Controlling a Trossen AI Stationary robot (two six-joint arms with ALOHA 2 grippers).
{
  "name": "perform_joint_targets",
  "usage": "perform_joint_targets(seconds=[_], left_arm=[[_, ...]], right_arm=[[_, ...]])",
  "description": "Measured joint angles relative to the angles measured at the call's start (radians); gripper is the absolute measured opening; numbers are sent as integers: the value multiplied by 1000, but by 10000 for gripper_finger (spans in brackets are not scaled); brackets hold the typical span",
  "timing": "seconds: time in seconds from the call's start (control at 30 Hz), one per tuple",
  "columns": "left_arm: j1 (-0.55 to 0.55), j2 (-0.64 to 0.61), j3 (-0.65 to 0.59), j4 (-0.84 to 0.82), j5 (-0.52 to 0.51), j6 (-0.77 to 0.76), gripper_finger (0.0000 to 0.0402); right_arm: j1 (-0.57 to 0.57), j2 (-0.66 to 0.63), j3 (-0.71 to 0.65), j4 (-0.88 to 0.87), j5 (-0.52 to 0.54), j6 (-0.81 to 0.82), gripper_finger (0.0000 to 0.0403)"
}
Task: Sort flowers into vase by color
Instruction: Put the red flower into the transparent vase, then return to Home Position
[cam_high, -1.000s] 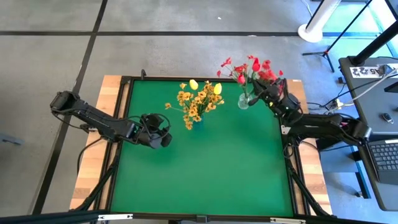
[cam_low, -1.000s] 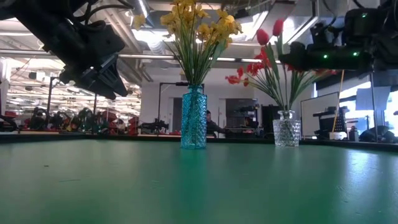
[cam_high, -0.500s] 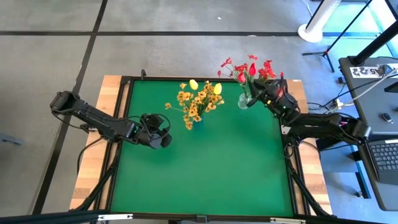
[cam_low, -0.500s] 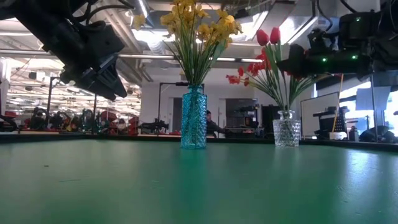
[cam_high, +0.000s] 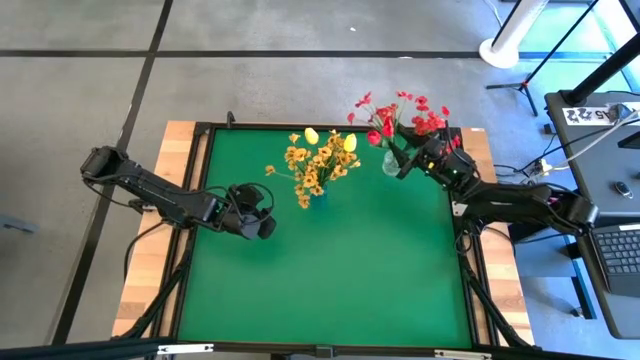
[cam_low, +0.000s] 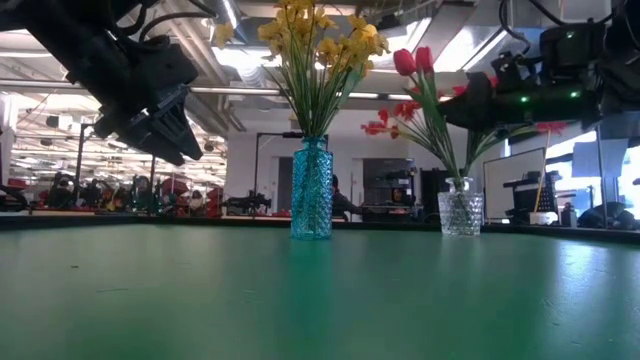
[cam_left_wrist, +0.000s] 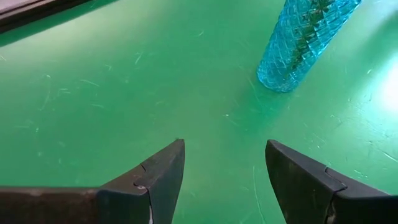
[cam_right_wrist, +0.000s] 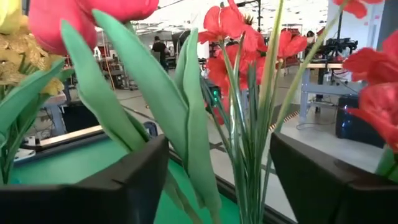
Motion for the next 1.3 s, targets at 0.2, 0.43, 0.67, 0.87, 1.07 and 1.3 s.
perform_joint_targets(seconds=[0.2, 0.43, 0.67, 0.87, 1.07, 1.3], left_arm=[[0, 0, 0, 0, 30, -19, 218], [9, 0, 0, 0, 31, -22, 218], [31, 0, 0, 0, 31, -22, 218], [40, 0, 0, 0, 31, -22, 218], [40, 0, 0, 0, 81, -22, 218], [40, -3, 21, 136, 121, 89, 211]], right_arm=[[0, -106, 0, -153, 0, -46, 310], [0, -267, 0, -321, 0, -68, 316], [0, -435, 0, -426, -48, -33, 317], [0, -548, 0, -440, -133, 23, 317], [0, -665, 0, -406, -343, 91, 317], [0, -749, 1, -226, -617, 302, 317]])
